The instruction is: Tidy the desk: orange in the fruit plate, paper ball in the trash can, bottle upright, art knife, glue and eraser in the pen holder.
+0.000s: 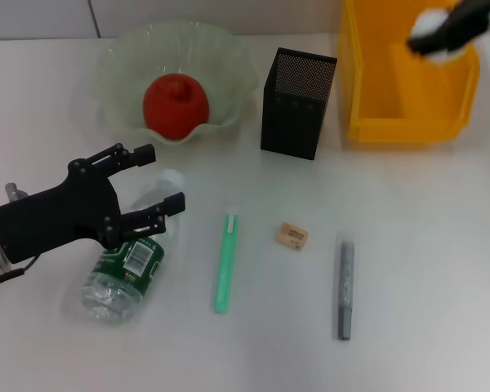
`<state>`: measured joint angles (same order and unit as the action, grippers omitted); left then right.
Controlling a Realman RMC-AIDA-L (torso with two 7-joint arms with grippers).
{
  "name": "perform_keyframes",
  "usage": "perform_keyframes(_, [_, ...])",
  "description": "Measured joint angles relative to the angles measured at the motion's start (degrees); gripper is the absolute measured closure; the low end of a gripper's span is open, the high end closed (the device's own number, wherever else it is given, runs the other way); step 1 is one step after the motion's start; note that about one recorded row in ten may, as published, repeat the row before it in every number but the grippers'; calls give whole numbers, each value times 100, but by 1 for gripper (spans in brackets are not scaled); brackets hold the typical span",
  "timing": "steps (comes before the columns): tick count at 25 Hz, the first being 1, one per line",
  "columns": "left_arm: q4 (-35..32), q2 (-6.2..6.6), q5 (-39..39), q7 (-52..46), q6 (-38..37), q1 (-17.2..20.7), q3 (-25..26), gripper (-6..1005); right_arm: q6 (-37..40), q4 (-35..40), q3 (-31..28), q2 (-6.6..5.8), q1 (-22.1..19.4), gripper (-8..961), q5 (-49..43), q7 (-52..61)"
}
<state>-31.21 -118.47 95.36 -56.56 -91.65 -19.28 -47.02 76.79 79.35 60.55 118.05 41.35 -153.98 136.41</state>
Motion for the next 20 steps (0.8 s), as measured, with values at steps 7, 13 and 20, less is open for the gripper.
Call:
perform_keyframes(7, [1,-16,-72,79,-134,20,0,163,-1474,-1725,-94,-137,426,350,83,-330])
perform_keyframes(13, [1,-14,-222,51,-147,39,-17,163,-1861,-2171,-100,-152,518,306,149,-357])
perform_keyframes(20, [-49,-6,-221,-52,-308,39,-30,163,-1367,-609,-68,45,-409,209,1165,-504])
